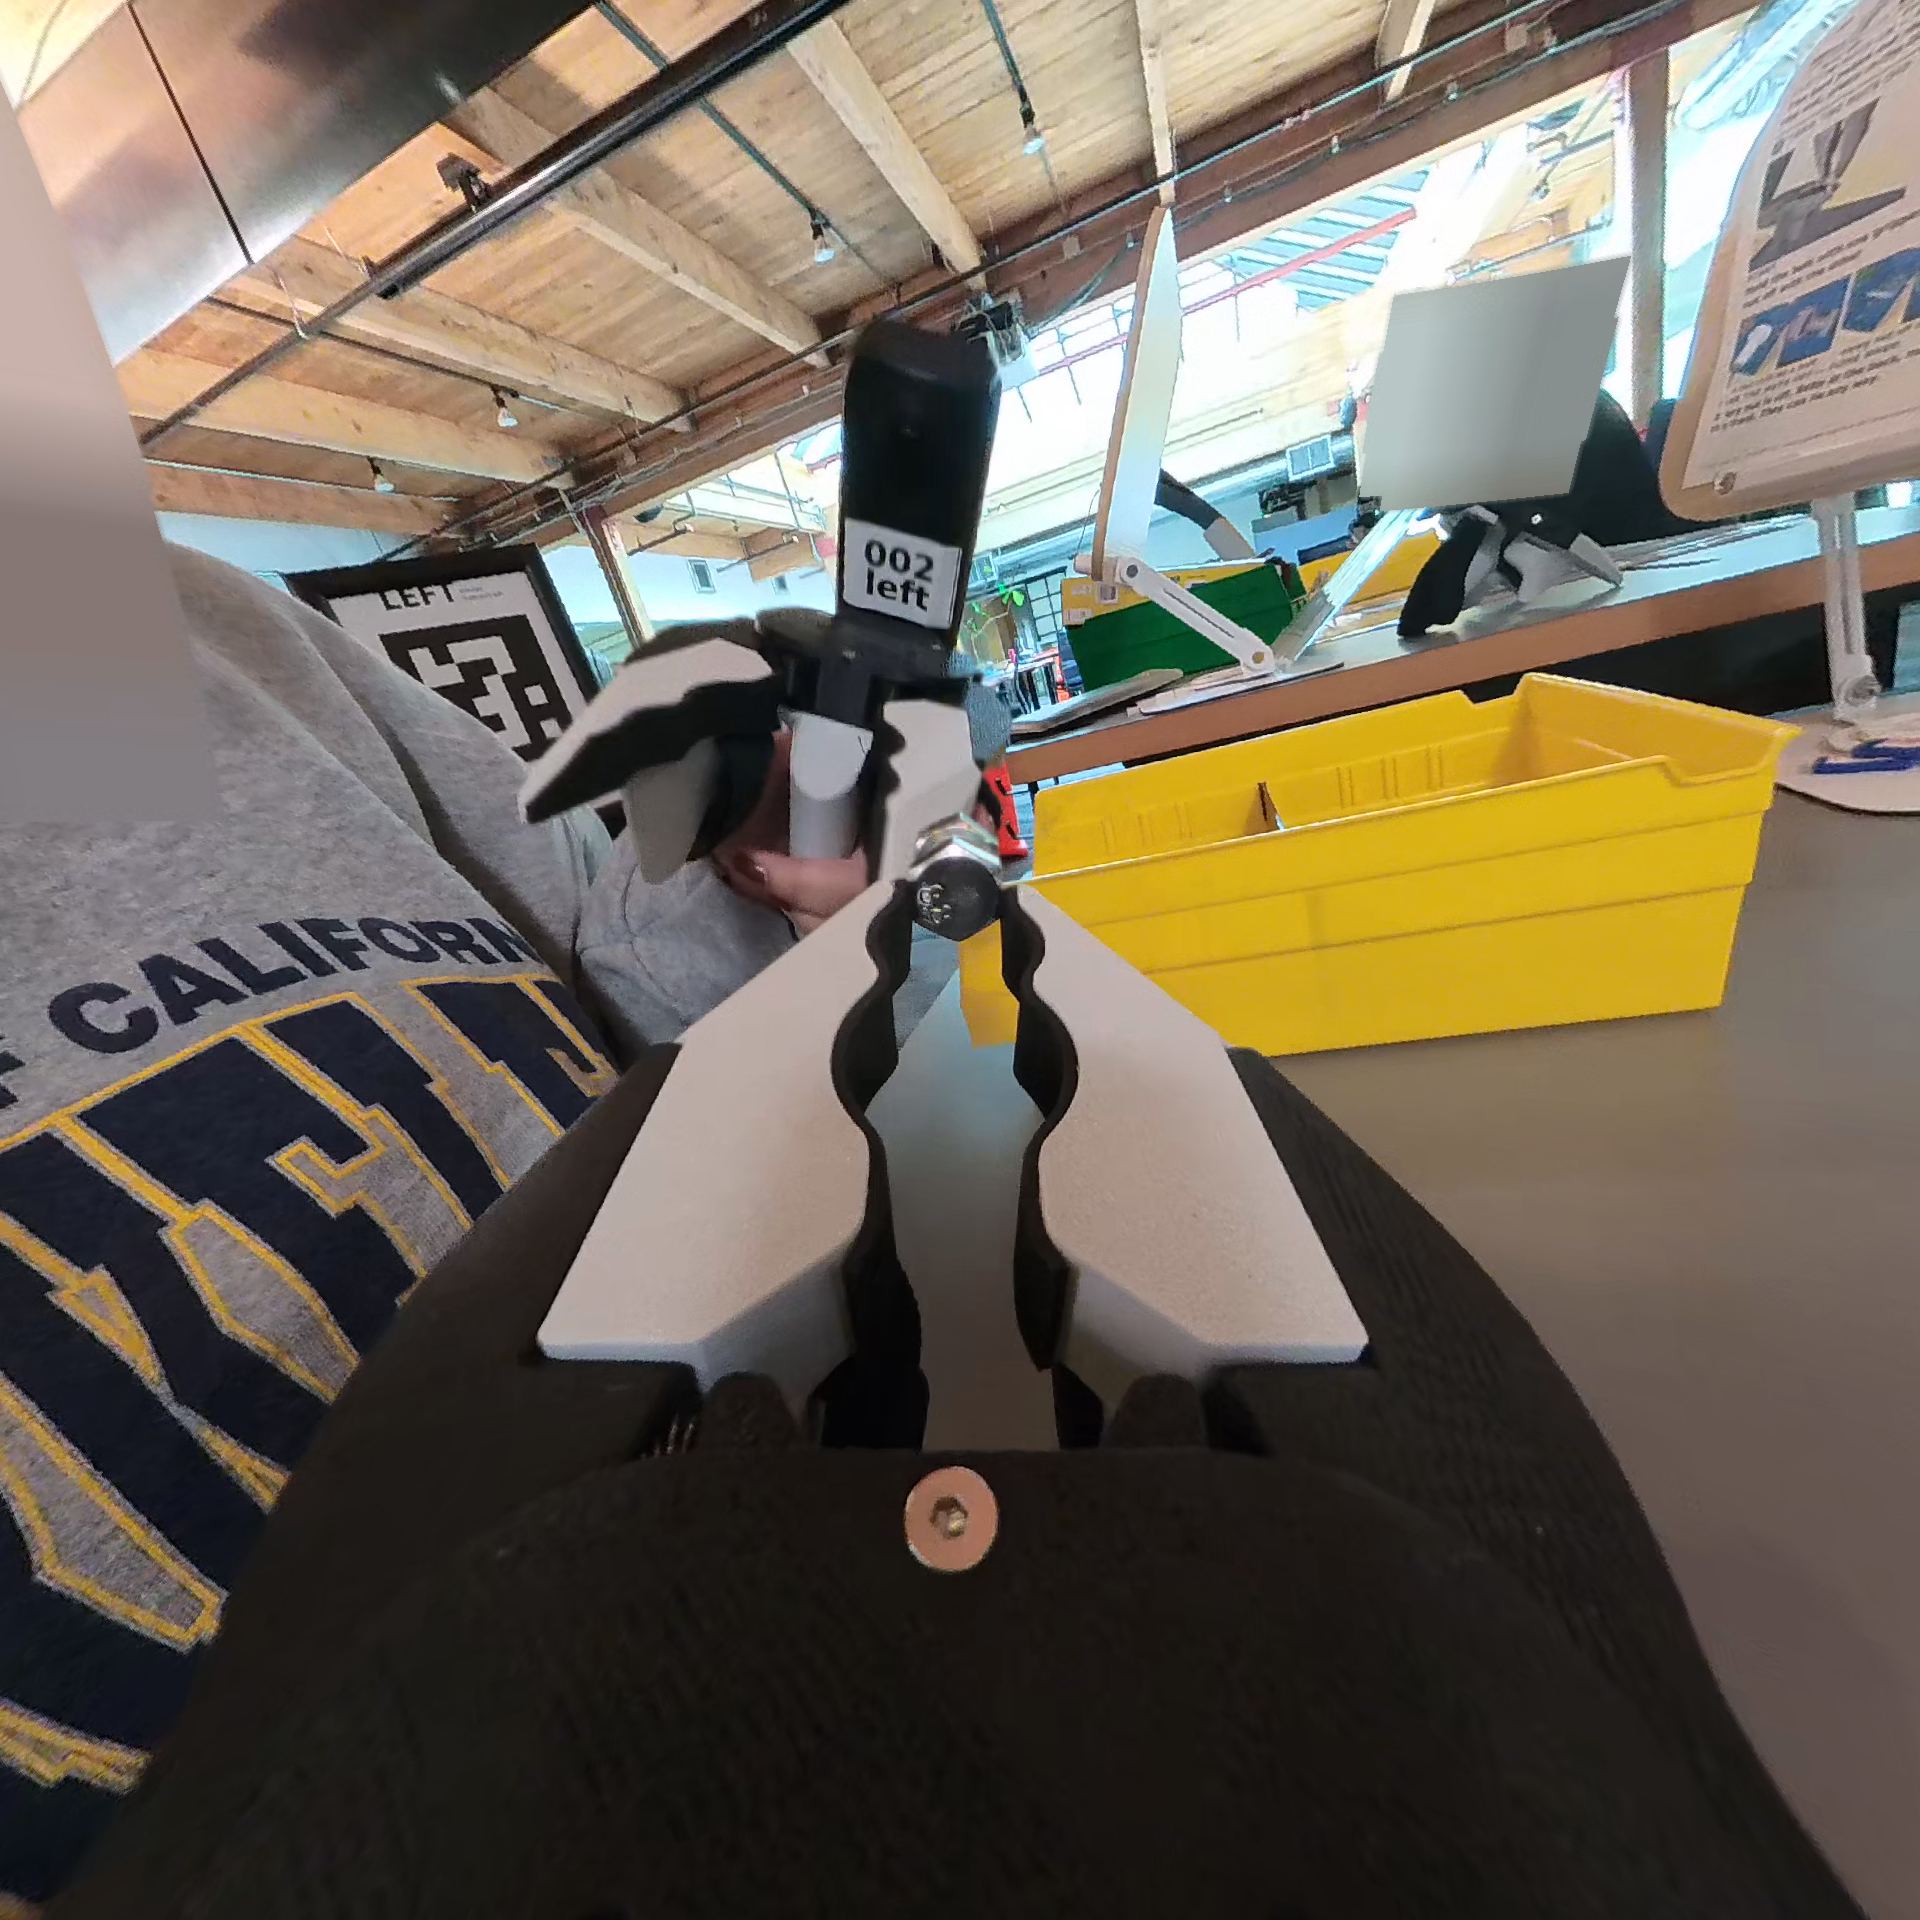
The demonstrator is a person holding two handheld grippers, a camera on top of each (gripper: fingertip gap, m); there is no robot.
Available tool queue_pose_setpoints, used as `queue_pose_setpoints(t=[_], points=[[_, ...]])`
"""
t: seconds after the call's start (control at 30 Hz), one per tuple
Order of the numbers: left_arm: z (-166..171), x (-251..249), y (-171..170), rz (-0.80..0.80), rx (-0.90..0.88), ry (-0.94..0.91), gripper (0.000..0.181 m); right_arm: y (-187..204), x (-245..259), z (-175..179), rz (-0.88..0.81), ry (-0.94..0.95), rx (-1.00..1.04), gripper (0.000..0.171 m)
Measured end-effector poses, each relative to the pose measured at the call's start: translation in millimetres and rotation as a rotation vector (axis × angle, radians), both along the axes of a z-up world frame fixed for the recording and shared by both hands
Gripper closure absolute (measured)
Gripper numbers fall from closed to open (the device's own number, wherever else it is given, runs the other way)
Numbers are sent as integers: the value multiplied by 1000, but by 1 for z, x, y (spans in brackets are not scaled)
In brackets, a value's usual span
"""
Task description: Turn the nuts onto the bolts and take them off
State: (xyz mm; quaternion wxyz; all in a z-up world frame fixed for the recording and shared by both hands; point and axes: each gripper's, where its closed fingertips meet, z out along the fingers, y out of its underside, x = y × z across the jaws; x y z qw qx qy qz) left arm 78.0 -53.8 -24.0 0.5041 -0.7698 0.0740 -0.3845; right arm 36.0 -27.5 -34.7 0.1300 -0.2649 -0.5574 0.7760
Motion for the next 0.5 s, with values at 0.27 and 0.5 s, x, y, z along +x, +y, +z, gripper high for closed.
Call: queue_pose_setpoints(t=[0.27,0.5], points=[[7,-16,7,81,73,-48,103,-8,5,0,50,-1,5,156],[17,-2,-2,2,116,-82,106,-2,0,-1,7,-8,3,156]])
